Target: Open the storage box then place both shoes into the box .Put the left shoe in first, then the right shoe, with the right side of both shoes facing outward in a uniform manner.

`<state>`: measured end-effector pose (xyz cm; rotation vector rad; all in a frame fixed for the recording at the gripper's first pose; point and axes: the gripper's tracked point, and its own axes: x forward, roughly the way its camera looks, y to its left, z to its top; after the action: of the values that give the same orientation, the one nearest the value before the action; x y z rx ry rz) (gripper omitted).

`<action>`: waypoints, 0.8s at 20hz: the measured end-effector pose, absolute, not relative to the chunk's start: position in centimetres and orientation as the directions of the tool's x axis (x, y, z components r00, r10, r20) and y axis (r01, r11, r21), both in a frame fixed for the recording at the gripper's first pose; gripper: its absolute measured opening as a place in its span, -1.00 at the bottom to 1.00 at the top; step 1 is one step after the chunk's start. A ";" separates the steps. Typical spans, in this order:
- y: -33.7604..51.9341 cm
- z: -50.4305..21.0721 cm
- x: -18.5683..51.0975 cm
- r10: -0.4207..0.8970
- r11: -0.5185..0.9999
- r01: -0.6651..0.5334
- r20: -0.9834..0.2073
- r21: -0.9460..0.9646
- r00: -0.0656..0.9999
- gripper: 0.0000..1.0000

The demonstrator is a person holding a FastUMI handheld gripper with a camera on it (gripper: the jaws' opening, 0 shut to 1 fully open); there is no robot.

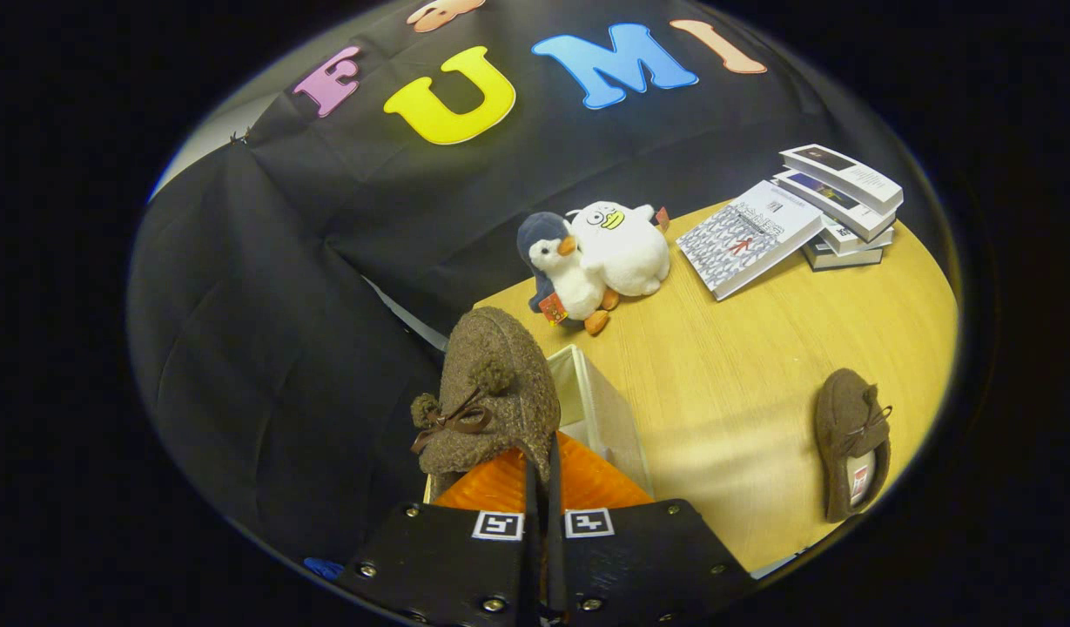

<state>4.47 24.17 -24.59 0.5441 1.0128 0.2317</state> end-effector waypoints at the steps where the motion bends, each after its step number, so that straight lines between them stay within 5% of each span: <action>1: 25.2 -24.9 4.3 0.437 0.842 0.057 -0.739 0.537 0.512 -0.93; 16: 32.3 -31.1 2.6 0.418 0.861 0.087 -0.796 0.500 0.439 -0.93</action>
<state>2.64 32.34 -31.14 0.5183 1.1102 0.2174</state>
